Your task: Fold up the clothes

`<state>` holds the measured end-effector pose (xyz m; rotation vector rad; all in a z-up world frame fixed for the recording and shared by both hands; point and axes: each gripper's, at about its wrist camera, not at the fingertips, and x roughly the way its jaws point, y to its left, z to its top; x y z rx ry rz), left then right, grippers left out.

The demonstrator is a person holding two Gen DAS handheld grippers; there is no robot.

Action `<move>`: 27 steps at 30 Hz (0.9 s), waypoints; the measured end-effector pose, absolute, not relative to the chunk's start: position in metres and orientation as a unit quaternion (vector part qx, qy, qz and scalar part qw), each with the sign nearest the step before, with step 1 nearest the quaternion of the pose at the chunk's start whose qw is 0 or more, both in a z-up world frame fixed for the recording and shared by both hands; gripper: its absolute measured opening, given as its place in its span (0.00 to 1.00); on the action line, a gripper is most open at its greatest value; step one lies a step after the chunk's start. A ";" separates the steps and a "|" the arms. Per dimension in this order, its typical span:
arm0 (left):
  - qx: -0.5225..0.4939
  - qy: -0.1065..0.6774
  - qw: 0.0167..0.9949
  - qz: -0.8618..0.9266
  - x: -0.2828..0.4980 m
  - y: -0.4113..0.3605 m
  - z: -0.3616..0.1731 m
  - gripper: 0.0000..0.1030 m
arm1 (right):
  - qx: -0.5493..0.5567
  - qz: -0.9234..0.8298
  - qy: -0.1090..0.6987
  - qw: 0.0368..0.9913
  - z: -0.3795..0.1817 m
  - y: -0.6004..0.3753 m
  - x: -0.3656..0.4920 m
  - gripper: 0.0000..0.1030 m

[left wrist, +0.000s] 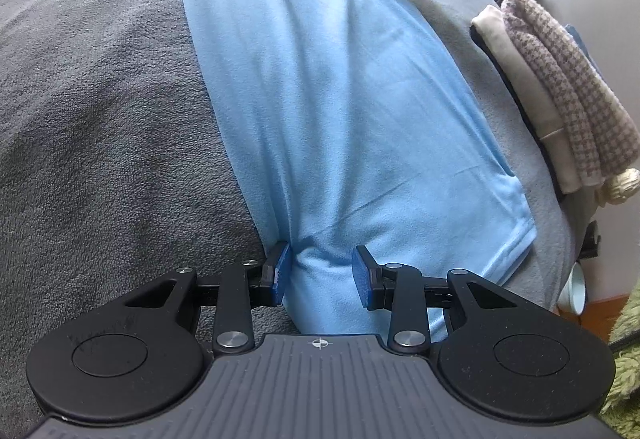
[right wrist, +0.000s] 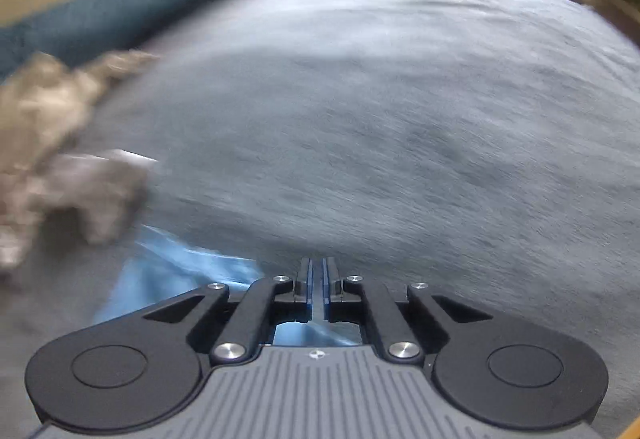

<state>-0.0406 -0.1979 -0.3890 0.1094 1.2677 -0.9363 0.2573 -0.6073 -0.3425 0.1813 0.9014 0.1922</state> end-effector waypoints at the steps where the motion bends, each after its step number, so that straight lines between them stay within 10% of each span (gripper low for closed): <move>1: 0.051 0.568 0.705 -0.421 -0.041 -0.197 -0.389 0.33 | 0.085 0.126 0.435 0.888 -0.340 -0.597 0.257 0.06; 20: 0.069 0.549 0.729 -0.403 -0.052 -0.194 -0.383 0.33 | 0.064 0.283 0.489 0.823 -0.367 -0.522 0.284 0.09; 27: 0.077 0.539 0.742 -0.391 -0.059 -0.197 -0.381 0.33 | 0.132 0.091 0.428 0.889 -0.360 -0.586 0.303 0.11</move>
